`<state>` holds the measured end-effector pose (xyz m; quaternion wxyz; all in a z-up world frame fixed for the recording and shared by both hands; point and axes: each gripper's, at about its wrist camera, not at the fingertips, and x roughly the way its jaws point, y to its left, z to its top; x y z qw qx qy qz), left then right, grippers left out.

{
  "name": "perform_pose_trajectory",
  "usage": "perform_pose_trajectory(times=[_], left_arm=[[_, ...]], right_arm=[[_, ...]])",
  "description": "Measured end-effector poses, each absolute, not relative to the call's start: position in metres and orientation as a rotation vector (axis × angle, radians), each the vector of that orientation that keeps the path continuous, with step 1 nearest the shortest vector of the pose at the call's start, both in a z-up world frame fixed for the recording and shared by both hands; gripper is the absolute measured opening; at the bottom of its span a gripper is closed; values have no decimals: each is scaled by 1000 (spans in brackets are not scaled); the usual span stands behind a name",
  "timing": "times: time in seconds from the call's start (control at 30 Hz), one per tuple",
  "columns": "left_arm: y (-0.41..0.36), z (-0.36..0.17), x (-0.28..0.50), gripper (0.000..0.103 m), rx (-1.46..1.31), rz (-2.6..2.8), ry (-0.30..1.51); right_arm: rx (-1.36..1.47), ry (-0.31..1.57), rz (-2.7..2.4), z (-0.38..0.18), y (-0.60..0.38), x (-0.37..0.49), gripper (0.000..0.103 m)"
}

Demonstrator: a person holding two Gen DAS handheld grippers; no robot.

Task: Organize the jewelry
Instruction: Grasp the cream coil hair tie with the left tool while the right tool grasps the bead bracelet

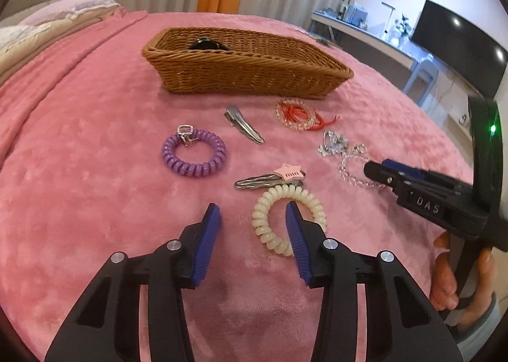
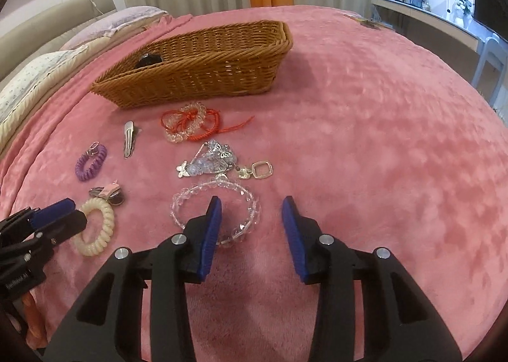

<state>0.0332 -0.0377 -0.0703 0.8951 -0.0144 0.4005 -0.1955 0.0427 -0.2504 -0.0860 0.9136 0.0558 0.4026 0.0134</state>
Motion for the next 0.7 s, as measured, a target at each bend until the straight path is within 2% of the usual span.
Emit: perform_pose_trajectory(times=[0.13,0.2,0.23,0.3,0.33,0.43,0.7], left_arm=[[-45,-73,33,41,9,-388,838],[-50,-74,32,41,45,-369,832],[-52,-74,31,39,66,-355,827],[-55,-73,30,27,87,-344,820],[-56,-73,29,14,92,-347,814],[-54,-71,26,10,85,-350,796],[-42,-61,13,9,15,-404,714]], right_arm=[[86,839,18,-88,-246,45,31],[69,844,27,-89,-241,47,20],[63,846,34,-90,-240,47,17],[41,842,53,-90,-235,46,10],[33,839,57,-89,-233,45,6],[27,820,77,-87,-230,41,6],[20,746,125,-73,-226,26,6]])
